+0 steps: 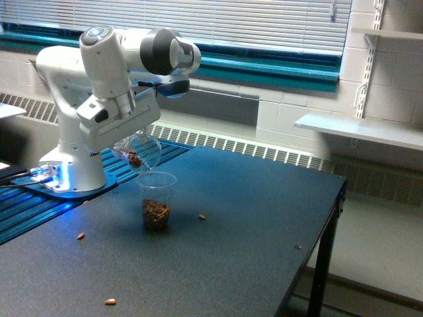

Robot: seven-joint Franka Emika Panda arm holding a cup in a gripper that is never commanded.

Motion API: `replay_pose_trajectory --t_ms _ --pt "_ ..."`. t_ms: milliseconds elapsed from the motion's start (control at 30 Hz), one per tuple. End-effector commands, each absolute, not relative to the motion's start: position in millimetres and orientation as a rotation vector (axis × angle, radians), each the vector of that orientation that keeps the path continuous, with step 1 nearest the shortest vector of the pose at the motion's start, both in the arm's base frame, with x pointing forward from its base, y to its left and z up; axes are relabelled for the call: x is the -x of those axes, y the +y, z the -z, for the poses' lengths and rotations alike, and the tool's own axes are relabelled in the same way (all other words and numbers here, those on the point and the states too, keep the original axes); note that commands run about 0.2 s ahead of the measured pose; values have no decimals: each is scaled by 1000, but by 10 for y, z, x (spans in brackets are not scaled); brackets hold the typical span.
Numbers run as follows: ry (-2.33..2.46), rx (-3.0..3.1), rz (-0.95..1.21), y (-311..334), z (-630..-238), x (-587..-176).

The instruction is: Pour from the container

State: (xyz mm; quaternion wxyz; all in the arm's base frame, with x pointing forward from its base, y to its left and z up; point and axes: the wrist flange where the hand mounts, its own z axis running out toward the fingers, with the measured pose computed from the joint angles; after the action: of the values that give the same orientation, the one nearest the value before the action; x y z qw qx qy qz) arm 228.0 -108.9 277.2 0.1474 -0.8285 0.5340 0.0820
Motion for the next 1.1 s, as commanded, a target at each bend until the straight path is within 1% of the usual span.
replay_pose_trajectory --t_ms 33,267,733,1100 --pt "1540 2393 -187 -1175 -2816 -2269" --pt "1533 2407 -150 -1250 -2909 -2395" --pt "1494 2445 -254 -1187 -2867 -2413" --pt "1482 2470 -265 -1220 -2909 -2482"
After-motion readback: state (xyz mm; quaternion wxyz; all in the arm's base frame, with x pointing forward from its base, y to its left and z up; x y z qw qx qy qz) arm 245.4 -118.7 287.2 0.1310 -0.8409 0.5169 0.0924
